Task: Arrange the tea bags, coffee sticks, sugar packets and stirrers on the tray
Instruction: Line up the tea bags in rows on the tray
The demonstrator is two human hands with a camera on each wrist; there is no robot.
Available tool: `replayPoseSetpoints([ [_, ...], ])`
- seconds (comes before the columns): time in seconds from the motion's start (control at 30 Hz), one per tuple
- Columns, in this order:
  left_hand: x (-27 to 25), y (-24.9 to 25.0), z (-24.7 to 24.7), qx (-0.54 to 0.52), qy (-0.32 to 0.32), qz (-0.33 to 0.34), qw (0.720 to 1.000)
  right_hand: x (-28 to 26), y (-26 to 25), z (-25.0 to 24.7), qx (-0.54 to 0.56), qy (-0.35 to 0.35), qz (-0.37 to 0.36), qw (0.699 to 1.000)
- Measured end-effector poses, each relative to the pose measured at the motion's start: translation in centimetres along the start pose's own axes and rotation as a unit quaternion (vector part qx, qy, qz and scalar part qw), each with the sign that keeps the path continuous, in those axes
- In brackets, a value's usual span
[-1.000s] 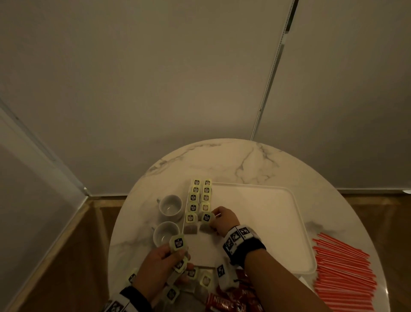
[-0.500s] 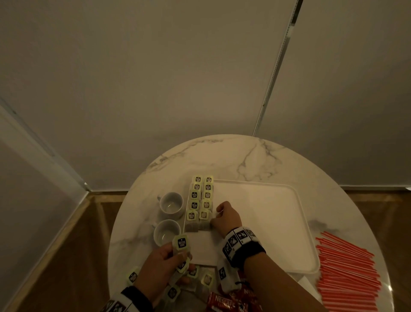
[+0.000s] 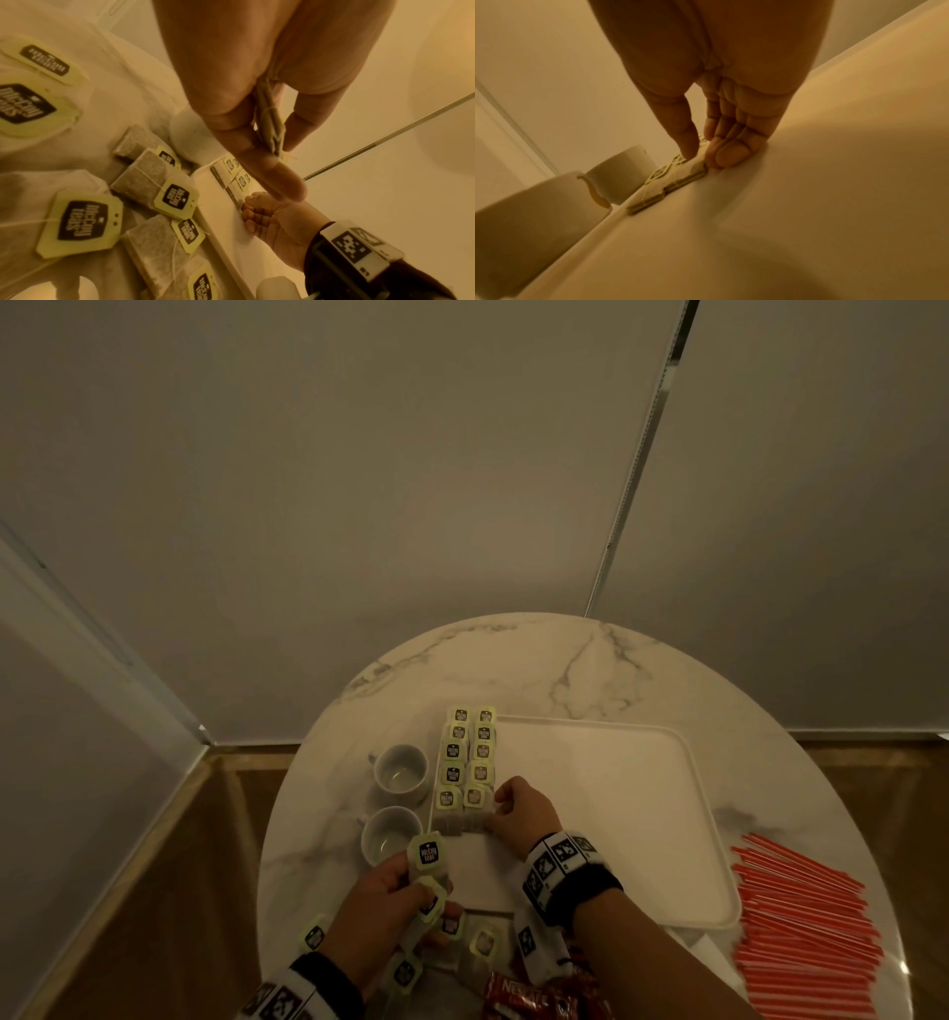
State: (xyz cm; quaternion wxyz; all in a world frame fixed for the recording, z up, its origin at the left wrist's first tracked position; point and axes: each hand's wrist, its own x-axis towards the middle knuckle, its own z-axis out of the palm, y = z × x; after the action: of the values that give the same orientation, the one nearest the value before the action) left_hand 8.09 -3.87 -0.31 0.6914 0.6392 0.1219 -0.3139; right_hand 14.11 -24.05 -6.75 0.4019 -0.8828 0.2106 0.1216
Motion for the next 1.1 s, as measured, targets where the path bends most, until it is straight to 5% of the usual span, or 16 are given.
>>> replayPoseSetpoints([
  [0.23,-0.2,0.0,0.2,0.005,-0.001,0.007,1.000,-0.2,-0.3,-0.2,0.007,-0.016,0.012,1.000],
  [0.37,-0.3,0.6,0.5,-0.004,0.002,0.022,1.000,-2.6,-1.7,-1.1,0.080,0.002,-0.039,0.996],
  [0.47,-0.3,1.1,0.8,-0.005,-0.002,0.040,0.999,-5.6,-3.1,-1.9,0.243,-0.127,-0.050,0.960],
  [0.53,-0.3,1.4,1.1,0.008,-0.011,0.055,0.998,-7.0,-3.4,-2.1,0.242,-0.186,-0.076,0.949],
  [0.63,-0.3,1.7,1.3,0.034,-0.022,0.061,0.997,-7.4,-2.9,-2.1,0.222,-0.158,-0.090,0.958],
  [0.8,0.0,1.4,0.9,0.046,0.001,0.063,0.997,-6.3,-1.9,-2.7,0.366,-0.087,0.007,0.927],
  [1.1,-0.4,0.6,-0.8,0.003,0.040,0.031,0.999,-4.3,-2.3,0.7,0.191,-0.101,0.090,0.972],
])
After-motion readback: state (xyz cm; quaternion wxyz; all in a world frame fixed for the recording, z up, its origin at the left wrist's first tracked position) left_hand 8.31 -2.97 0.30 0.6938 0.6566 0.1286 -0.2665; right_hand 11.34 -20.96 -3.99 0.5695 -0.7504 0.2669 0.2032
